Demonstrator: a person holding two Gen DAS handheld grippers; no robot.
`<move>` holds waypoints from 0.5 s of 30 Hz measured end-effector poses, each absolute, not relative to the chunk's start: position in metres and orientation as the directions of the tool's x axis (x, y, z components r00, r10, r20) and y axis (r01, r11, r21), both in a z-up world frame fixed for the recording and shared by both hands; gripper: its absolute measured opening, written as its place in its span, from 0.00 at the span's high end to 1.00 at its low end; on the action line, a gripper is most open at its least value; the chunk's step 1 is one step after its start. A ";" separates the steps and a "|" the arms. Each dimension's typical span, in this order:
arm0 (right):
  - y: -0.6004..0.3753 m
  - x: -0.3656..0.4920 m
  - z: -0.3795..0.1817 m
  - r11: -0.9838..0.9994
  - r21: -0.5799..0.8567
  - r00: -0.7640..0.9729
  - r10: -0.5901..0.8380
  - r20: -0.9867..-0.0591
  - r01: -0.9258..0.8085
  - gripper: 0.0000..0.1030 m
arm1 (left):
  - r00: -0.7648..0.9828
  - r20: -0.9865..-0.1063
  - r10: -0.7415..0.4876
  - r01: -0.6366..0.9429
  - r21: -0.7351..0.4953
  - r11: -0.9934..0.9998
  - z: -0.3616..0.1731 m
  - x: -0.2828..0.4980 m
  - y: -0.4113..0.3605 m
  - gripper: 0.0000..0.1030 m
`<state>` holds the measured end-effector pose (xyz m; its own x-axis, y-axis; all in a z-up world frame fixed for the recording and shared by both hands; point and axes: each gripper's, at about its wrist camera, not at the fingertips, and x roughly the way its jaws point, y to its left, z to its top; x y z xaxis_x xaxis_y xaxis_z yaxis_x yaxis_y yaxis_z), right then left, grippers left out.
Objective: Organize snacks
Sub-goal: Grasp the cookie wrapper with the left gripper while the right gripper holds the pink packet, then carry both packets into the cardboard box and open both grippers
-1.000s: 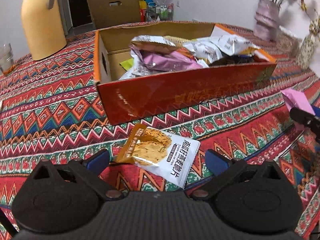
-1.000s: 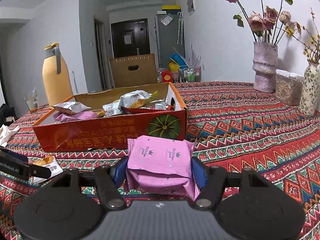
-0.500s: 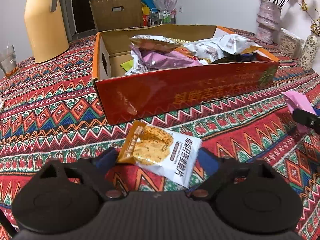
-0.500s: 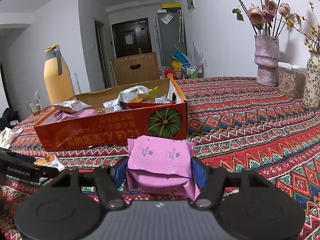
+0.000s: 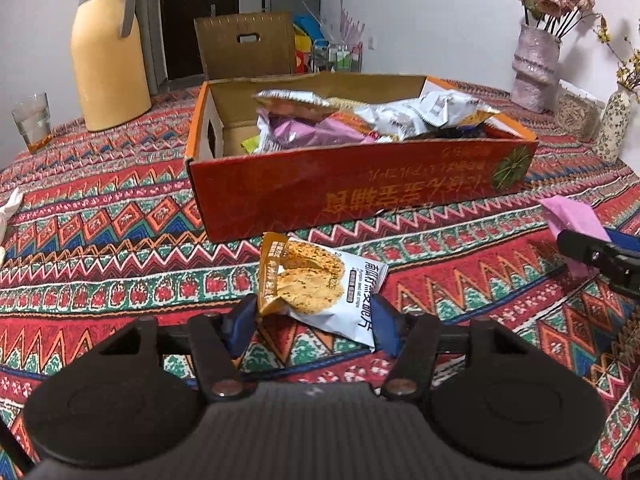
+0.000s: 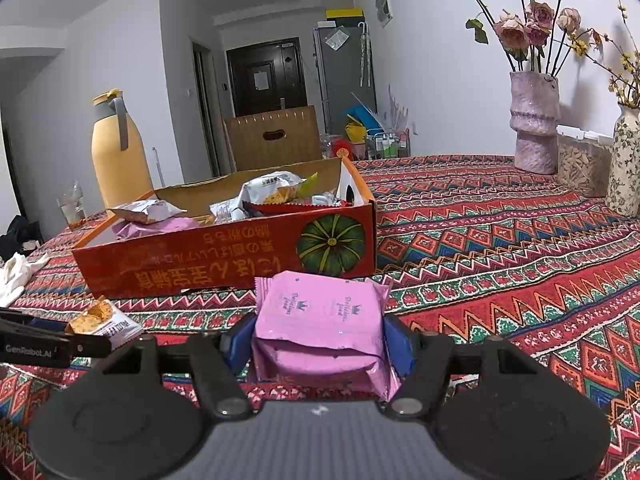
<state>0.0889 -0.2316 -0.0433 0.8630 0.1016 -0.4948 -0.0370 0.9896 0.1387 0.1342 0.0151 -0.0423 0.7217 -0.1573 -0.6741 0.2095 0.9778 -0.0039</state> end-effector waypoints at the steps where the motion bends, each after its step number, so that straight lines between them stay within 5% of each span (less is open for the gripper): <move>1: -0.232 0.089 -0.043 0.990 0.139 0.863 0.102 -0.495 -0.037 0.36 | 0.730 -0.665 -0.156 0.208 -0.002 0.978 -0.041 0.132 0.014 0.41; 15: -0.230 0.087 -0.021 0.990 0.123 0.890 0.118 -0.441 -0.071 0.36 | 0.824 -0.537 -0.182 0.168 -0.076 0.983 0.002 0.115 0.003 0.41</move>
